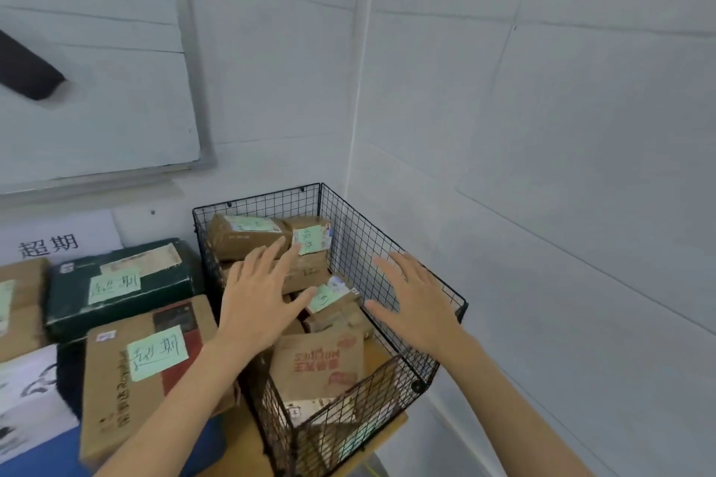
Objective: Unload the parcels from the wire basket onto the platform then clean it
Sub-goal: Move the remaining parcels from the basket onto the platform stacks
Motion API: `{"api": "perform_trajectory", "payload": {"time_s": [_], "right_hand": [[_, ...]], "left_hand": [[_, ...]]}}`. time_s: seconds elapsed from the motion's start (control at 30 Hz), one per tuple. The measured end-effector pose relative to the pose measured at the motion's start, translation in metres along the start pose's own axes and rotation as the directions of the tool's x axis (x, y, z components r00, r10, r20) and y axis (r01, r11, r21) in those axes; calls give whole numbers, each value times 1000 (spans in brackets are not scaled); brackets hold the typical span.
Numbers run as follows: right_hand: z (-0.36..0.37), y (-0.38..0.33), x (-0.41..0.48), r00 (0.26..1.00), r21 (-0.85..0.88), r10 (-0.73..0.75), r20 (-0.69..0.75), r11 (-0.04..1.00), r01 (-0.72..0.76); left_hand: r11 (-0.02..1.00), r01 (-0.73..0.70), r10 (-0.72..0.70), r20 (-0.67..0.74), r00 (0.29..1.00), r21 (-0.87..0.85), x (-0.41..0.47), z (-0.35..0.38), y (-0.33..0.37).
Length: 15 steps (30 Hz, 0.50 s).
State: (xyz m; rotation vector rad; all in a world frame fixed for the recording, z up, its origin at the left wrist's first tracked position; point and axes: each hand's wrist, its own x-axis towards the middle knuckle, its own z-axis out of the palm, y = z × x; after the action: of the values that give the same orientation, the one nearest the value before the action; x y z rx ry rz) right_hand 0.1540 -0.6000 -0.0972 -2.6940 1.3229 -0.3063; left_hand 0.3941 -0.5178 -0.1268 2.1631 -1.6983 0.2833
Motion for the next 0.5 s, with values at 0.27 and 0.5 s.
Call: {"api": "perform_trajectory", "payload": {"time_s": [0.27,0.5], "right_hand": [[19,9,89,978,27,-188,92,982,187],[42,6,176,925,75,-363,107,931,357]], "left_hand": [[988,151,-152,8,988,42,25,17,-17],[952,292,-290,-38,956,94,57,22,-22]]}}
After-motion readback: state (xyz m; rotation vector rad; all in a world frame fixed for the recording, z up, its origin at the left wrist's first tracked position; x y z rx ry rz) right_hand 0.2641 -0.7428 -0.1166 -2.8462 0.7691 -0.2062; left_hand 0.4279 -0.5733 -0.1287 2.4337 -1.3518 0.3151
